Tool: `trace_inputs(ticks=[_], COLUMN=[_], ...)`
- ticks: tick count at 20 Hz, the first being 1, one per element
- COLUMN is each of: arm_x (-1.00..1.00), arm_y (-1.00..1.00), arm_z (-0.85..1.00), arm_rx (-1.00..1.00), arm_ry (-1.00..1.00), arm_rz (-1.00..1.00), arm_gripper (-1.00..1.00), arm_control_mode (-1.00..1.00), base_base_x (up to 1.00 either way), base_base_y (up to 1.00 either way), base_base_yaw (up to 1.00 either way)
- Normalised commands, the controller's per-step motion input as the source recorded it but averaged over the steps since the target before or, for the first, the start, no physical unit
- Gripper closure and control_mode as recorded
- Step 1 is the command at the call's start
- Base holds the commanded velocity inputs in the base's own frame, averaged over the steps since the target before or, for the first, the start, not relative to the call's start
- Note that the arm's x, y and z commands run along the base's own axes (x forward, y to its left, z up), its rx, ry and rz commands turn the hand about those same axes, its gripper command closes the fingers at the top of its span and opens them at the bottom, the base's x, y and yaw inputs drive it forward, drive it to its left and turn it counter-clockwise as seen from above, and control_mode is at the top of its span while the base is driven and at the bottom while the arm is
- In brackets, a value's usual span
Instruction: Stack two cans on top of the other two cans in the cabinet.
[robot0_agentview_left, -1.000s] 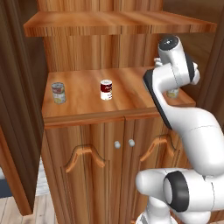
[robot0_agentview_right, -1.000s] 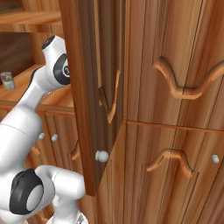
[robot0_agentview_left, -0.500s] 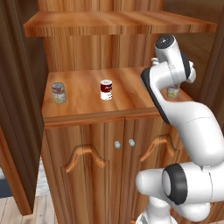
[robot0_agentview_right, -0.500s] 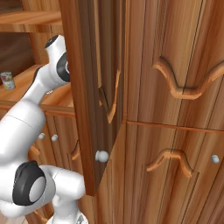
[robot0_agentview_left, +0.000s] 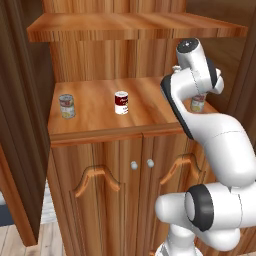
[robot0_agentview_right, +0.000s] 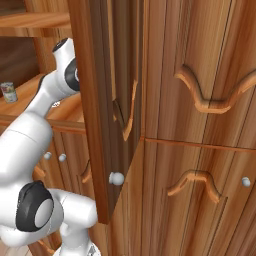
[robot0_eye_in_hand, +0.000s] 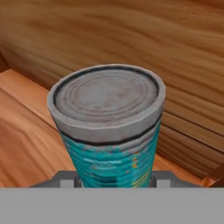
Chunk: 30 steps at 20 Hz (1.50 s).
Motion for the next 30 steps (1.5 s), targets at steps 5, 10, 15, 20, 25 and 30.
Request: trace_inputs(ticks=[5, 10, 15, 20, 25, 30], arm_x=[-0.03, 0.00, 0.00, 0.00, -0.01, -0.04], arm_y=[0.05, 0.06, 0.01, 0.00, 0.00, 0.00], arm_z=[0.00, 0.01, 0.00, 0.00, 0.00, 0.03], arm_rx=[0.00, 0.00, 0.00, 0.00, -0.01, -0.02], arm_ry=[-0.03, -0.05, 0.00, 0.00, 0.01, 0.01], arm_rz=[0.00, 0.00, 0.00, 0.00, -0.01, -0.04], arm_gripper=[1.00, 1.00, 1.00, 1.00, 1.00, 1.00], arm_control_mode=[-1.00, -1.00, -1.00, -1.00, -1.00, -1.00], base_base_x=[0.00, 0.00, 0.00, 0.00, 0.00, 0.00], base_base_y=[0.00, 0.00, 0.00, 0.00, 0.00, 0.00], base_base_yaw=[0.00, 0.00, 0.00, 0.00, 0.00, 0.00])
